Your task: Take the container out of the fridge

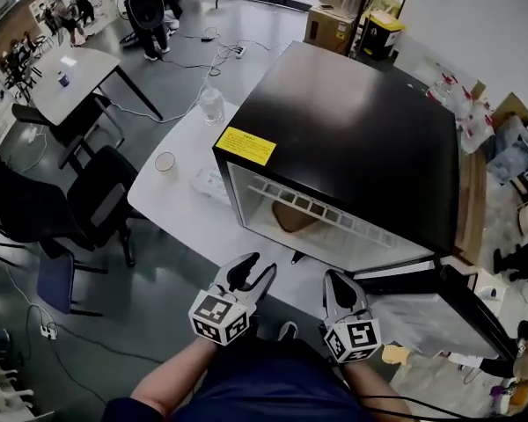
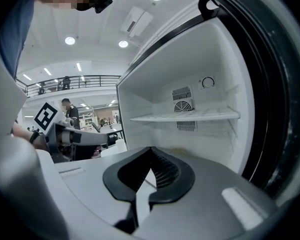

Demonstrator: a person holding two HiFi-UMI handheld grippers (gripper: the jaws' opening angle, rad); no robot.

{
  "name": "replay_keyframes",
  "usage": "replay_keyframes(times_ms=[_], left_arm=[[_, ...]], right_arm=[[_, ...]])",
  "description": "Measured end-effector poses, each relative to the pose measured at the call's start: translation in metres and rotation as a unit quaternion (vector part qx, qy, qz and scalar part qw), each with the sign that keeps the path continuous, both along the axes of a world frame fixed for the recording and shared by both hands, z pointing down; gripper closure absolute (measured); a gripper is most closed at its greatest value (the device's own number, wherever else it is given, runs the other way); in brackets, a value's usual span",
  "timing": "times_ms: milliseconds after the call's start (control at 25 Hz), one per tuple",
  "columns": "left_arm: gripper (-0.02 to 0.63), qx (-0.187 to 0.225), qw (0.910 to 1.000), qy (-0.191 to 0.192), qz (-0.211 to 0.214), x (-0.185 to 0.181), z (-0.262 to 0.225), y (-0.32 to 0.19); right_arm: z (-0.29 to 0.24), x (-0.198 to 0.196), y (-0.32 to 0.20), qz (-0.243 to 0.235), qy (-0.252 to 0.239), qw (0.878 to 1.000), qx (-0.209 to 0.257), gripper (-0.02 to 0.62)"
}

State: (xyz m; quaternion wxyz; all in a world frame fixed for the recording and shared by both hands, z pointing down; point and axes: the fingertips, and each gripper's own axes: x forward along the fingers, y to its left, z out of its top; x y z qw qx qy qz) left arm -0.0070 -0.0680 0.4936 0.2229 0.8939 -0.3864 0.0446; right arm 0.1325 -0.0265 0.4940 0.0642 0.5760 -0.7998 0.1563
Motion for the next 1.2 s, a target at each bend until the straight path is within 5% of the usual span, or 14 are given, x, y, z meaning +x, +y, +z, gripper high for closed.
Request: replay_keyframes(times_ms=[360,560,680,800,880,1200], left_arm=[[0.428,-0.115,0.9914,-0.003,0.062,0.013,0.07,-0.056],[0.428,-0.183,0.9816,-0.009,0.054,0.021,0.113,-0.08],[0.428,-0.251,0.9661,0.054,0.029,0.028,0.129,-0.09],[0.428,-0.334,0.9302,0.151,-0.015,0.034,0.148,-0.095],[0.428,-0.359,0.9137,0.184,-0.046,0.033,0.159,-0.098],[0.434,-0.362,0.9021,0.207,-0.112,0.035,0.173,-0.118]], right_arm=[[0.0,-0.019,-0.018,0.071,0.01,0.997,-0.015,0.589],[0.005,-0.026,-0.022,0.096,0.011,0.995,-0.023,0.589],[0.012,-0.03,-0.019,0.087,0.011,0.996,-0.033,0.589],[0.015,-0.028,-0.017,0.071,0.015,0.997,-0.04,0.589],[0.014,-0.023,-0.017,0.064,0.019,0.997,-0.037,0.589],[0.019,0.0,-0.005,0.066,0.005,0.996,-0.052,0.589]])
